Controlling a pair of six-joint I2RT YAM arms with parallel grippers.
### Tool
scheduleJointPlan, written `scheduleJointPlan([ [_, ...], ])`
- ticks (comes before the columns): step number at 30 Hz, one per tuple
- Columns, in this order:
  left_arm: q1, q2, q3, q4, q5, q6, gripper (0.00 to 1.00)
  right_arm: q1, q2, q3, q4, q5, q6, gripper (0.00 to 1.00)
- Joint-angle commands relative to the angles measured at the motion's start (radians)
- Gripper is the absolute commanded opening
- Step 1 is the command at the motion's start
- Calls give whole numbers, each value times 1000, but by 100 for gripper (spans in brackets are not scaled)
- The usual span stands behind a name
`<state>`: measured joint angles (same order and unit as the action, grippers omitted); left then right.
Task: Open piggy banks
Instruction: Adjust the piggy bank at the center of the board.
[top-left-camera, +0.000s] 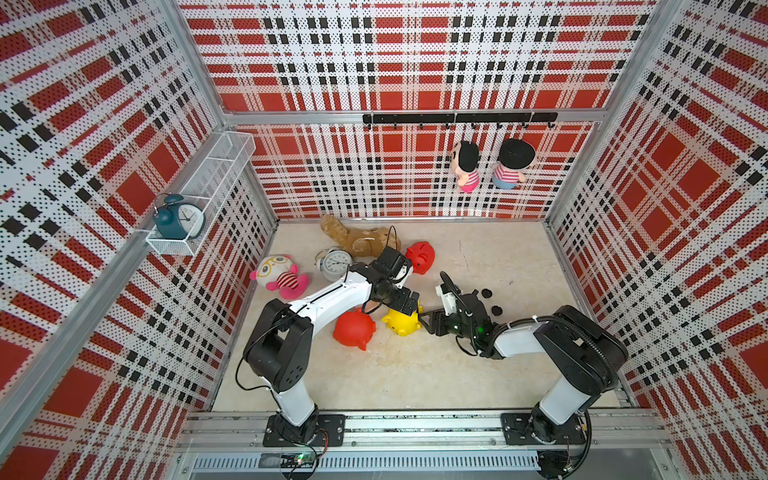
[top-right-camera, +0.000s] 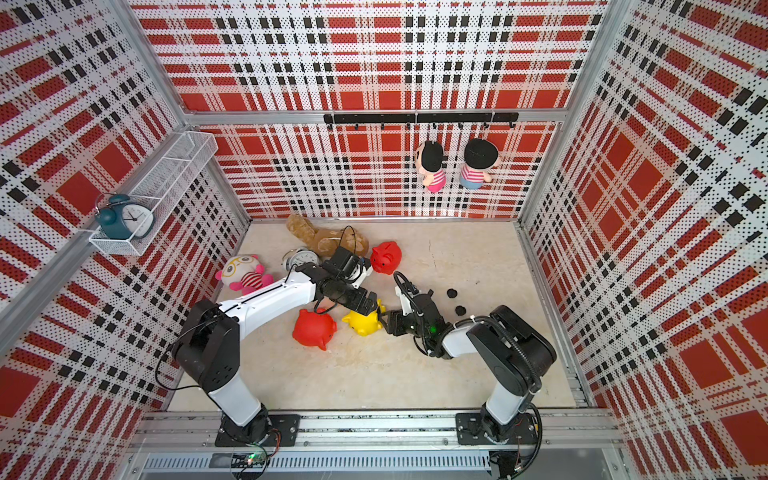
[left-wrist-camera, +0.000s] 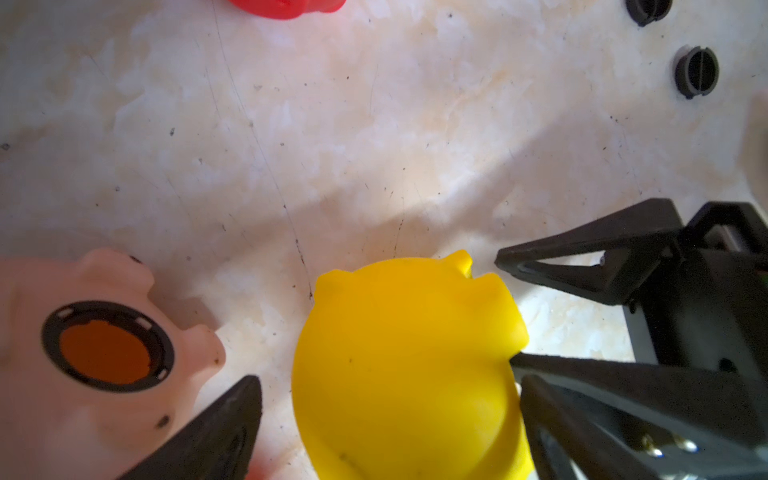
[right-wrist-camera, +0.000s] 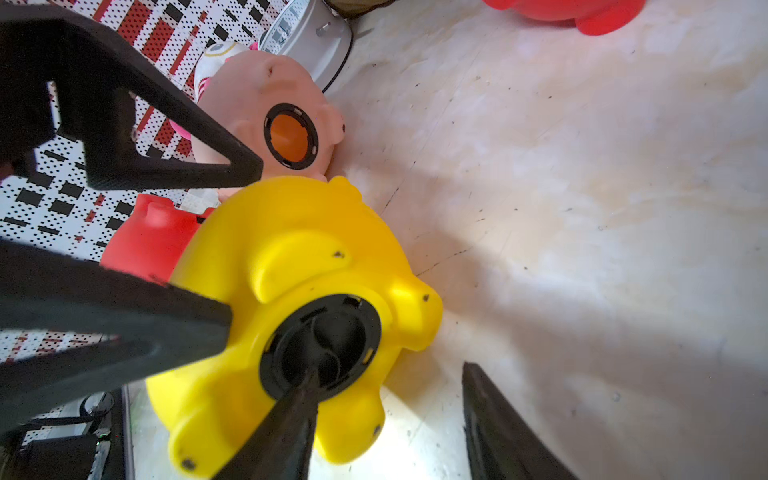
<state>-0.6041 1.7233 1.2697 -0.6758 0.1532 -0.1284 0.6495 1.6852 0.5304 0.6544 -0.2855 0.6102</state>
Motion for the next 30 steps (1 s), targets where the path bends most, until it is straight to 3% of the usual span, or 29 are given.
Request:
scheduleJointPlan([
  [1,-6,-20,20,-39,-18,-51,98,-6,16,2,32,-7,-7,58],
  [10,-56,-12,15,-41,-5,-147,98,-6,30,7,57,-15,10,57],
  [23,-43,32,-69,-10,12,-134,99,-9,-50,-30,26,2,-14,55],
  [27,-25,36,-96,-4,6,-101,99,-27,-92,-81,54,-28,-45,49],
  [30,-3,38,-118,6,8,-84,98,-38,-94,-110,114,-62,-49,30],
])
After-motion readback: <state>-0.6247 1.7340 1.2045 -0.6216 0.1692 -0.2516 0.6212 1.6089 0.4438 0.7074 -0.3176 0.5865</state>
